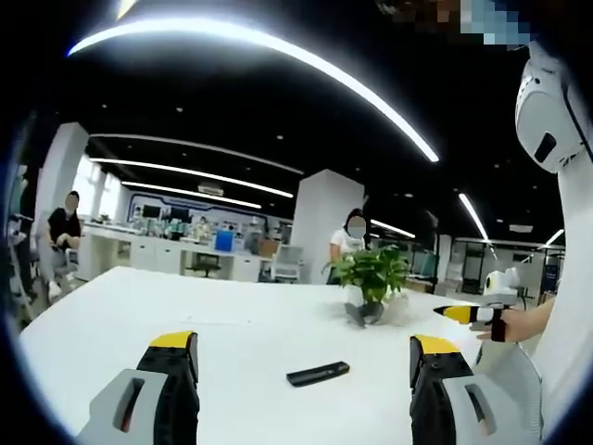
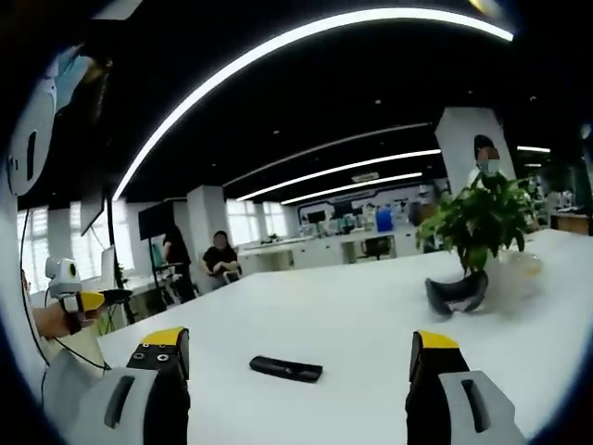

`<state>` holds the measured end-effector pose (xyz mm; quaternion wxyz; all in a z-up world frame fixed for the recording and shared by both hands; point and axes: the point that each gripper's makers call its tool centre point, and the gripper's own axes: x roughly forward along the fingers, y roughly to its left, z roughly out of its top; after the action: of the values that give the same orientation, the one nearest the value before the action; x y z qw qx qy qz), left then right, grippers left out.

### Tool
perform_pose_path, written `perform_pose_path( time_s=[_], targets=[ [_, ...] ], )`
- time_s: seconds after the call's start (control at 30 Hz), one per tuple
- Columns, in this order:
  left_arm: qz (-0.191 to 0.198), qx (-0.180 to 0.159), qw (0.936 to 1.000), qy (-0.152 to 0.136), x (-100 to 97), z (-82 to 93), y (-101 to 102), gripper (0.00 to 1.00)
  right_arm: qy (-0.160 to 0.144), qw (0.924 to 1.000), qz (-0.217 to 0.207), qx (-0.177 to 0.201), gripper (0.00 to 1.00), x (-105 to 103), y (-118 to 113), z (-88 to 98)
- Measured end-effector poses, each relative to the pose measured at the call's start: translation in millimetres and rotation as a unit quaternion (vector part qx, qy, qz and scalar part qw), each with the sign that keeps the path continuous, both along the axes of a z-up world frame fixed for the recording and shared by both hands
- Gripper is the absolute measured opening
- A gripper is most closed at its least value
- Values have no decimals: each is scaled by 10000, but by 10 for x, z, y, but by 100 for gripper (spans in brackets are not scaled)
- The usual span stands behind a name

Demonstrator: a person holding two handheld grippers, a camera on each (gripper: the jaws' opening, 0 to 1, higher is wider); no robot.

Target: Press the specified remote control buttons in sequence, fully releasing each button before pressing the next.

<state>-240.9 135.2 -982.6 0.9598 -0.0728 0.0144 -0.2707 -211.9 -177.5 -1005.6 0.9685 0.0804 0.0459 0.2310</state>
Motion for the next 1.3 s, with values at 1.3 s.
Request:
perform_pose_path(
  time_s=[1.3],
  targets=[
    [-31,65,10000,-24,13,39,-13,98,207,9996,-5,169,97,7,12,-67]
  ],
)
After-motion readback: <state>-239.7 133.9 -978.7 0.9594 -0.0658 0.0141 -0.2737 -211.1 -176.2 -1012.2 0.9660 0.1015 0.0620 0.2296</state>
